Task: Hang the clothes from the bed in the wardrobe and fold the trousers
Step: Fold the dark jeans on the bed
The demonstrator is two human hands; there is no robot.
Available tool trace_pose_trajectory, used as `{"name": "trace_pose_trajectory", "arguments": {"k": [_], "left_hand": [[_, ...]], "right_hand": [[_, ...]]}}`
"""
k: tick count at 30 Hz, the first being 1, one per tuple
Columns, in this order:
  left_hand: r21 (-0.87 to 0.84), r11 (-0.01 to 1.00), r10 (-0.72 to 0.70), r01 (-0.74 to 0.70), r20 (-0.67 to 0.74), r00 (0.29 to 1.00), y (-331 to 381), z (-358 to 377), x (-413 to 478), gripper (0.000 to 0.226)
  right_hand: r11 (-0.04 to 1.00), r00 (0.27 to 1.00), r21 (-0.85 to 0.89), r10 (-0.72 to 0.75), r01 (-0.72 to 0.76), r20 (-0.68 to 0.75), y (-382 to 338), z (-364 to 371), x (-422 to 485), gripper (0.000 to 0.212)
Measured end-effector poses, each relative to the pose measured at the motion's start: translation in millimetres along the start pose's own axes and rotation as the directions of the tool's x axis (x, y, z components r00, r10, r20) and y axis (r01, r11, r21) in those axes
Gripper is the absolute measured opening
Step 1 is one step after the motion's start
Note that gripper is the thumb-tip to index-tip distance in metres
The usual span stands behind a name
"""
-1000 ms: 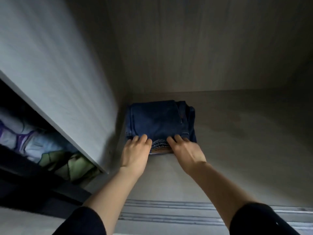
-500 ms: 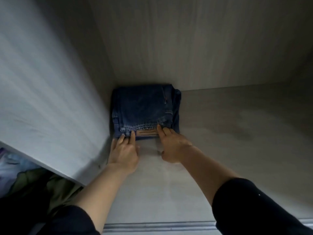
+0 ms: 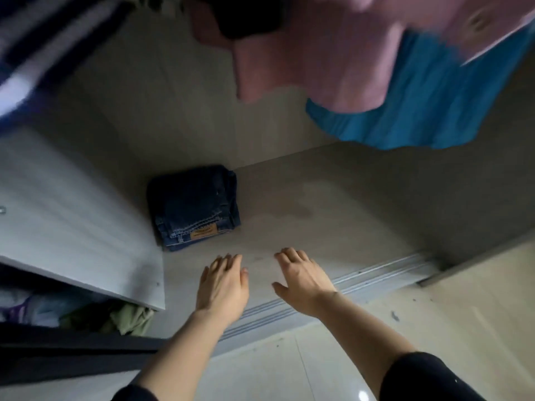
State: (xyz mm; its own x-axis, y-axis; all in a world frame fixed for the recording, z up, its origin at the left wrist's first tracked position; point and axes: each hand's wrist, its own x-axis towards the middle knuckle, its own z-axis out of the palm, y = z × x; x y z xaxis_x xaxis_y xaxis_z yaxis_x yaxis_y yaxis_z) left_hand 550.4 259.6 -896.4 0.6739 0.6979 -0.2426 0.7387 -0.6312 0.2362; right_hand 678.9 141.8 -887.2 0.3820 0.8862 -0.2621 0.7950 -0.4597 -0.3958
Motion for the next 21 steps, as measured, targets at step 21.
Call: {"name": "trace_pose_trajectory", "arguments": {"k": [21], "left_hand": [[-0.045,0.771,0.598,-0.636,0.397,0.696,440.4,-250.4,-332.5,0.036]], "right_hand": [[0.508,0.492,0.363,0.859,-0.781,-0.143,6.3,-319.4,-551.9,0.059]]}}
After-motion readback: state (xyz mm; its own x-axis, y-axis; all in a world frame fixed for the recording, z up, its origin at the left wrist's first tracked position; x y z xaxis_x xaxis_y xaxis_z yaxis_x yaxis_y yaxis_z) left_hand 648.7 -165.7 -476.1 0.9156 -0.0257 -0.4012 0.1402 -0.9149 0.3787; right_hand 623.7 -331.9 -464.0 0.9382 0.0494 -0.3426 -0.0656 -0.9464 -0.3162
